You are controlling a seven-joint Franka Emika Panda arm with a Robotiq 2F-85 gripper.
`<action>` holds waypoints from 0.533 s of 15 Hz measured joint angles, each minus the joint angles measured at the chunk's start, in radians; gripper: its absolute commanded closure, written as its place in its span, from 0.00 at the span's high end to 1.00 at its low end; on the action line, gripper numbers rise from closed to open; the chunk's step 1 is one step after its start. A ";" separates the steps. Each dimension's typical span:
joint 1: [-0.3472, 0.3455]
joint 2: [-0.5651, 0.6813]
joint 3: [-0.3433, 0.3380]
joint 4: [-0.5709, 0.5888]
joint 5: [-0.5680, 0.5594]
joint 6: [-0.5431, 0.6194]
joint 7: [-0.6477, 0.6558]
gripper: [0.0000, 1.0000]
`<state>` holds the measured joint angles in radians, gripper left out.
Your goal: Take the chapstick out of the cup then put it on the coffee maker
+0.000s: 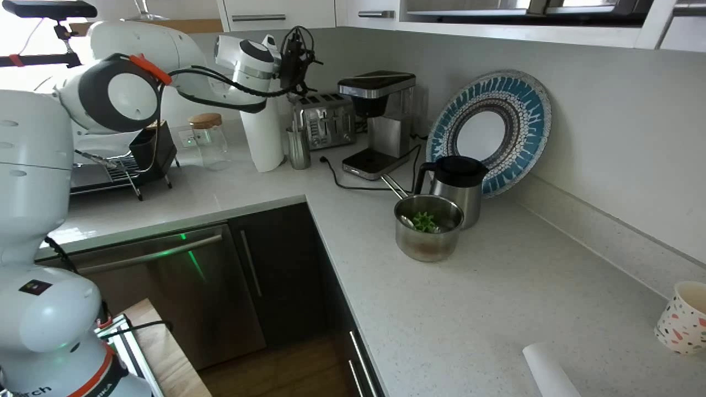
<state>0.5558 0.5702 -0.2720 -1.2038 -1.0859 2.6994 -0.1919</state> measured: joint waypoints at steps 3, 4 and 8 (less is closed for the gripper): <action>-0.081 -0.003 0.207 -0.009 0.064 -0.092 -0.186 1.00; -0.092 -0.010 0.257 -0.017 0.080 -0.148 -0.236 1.00; -0.038 -0.097 0.303 -0.103 0.101 -0.432 -0.287 1.00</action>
<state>0.5173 0.4730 0.0311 -1.3071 -0.9851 2.2678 -0.4786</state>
